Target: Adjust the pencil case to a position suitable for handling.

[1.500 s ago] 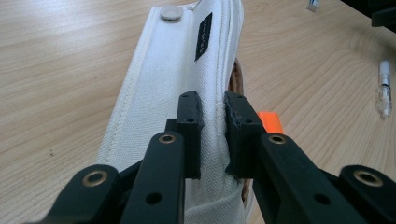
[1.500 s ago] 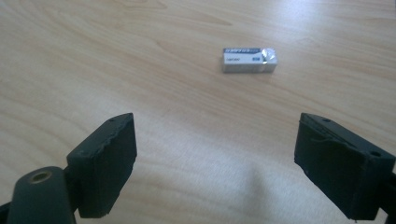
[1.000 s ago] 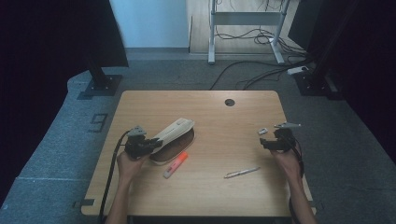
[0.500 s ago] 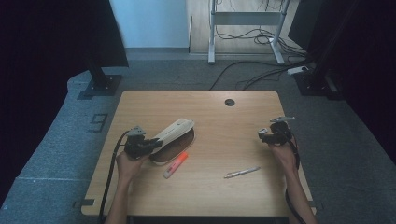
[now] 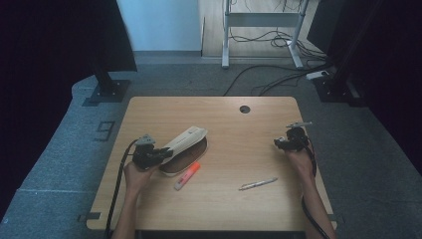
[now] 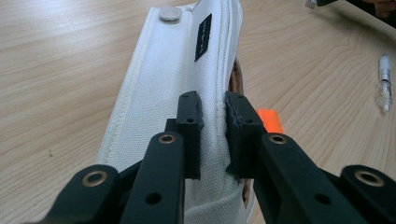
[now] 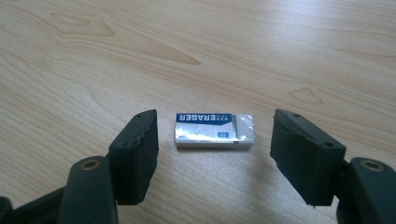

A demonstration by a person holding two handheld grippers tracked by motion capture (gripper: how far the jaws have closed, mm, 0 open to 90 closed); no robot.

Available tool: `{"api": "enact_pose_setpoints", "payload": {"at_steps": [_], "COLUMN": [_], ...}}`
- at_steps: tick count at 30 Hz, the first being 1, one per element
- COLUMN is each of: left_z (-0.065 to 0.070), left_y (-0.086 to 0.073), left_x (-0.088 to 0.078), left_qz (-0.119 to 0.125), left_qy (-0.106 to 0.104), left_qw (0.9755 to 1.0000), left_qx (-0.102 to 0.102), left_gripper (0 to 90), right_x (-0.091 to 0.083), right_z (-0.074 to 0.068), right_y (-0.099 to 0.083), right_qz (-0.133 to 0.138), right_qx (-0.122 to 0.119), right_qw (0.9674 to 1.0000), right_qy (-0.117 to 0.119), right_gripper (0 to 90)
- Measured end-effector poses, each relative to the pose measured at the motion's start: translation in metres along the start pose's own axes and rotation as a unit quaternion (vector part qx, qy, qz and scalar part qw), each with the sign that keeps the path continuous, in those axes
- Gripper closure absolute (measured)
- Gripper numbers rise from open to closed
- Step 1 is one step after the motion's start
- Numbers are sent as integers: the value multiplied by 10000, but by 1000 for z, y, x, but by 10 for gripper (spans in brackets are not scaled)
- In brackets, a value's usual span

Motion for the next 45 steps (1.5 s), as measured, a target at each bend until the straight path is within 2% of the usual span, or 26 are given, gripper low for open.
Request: {"api": "enact_pose_setpoints", "payload": {"at_steps": [7, 13, 17, 19, 24, 30, 45], "left_z": [-1, -1, -1, -1, -1, -2, -1], "left_y": [0, 0, 0, 0, 0, 1, 1], "left_x": [-1, -1, -1, 0, 0, -1, -1], "left_qz": [30, 21, 23, 28, 29, 50, 29], "left_qy": [-51, -63, -62, -51, -65, -157, -154], "left_qw": [10000, 10000, 10000, 10000, 10000, 9998, 9997], "left_qx": [-58, -50, -39, -25, -33, -148, -174], "left_gripper": [772, 771, 770, 770, 770, 769, 768], "right_x": [7, 12, 12, 11, 9, 0, -26], "right_z": [0, 1, 2, 2, 2, 1, -17], "right_y": [1, 0, 0, 0, -1, 2, 1], "right_qz": [-24, -66, -46, -54, -69, 67, 155], "right_qx": [59, 10, 103, 198, 260, 265, 92], "right_qw": [10000, 10000, 9999, 9998, 9996, 9996, 9996], "right_qy": [18, 10, -2, 15, -19, 7, 194], "right_gripper": [342, 385, 459, 466, 471, 471, 471]}}
Point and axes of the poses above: each handheld gripper's, and its own axes: x roughly forward along the jaws, y roughly out of its top, z roughly to its right, the point moved 8 cm from there along x, roughly forward along the jaws, and after that the axes turned 14 degrees about -y, right-handed, at the moved point
